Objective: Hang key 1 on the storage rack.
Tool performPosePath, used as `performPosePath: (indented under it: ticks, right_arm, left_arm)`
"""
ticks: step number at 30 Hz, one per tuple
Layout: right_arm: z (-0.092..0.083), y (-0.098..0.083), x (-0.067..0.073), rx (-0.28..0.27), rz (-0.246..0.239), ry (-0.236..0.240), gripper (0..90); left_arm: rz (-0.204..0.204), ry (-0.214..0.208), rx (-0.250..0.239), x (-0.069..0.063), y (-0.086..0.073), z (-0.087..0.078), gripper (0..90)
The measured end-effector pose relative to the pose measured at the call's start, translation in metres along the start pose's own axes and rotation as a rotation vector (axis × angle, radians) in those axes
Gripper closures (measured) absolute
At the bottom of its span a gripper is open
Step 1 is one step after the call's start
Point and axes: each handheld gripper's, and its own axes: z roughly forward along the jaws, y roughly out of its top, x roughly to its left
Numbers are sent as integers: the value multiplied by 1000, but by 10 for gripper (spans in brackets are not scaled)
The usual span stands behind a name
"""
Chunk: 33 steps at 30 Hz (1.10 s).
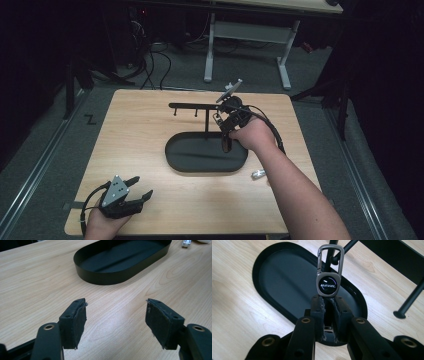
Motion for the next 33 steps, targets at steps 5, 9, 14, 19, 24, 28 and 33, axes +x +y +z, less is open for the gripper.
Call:
performPosePath:
  ticks: [5,9,14,19,24,28,33]
  right_arm:
    - [9,4,-5,7,31,-9,805]
    - [14,9,-7,4,37,-19,805]
    - [19,14,-10,6,66,-28,803]
    - [23,18,-12,7,76,-37,801]
    - [29,18,-12,0,81,-36,791]
    - [32,17,-11,15,80,-42,792]
    - [32,14,-10,5,84,-32,796]
  left_arm:
    - [5,-8,3,-1,0,1,337]
    - [3,-13,2,0,0,2,337]
    - [0,-16,6,1,0,0,337]
    - [0,-15,8,1,0,0,337]
    - [1,-17,9,1,0,0,337]
    - [1,-13,4,1,0,-1,337]
    - [-1,-11,2,1,0,-1,337]
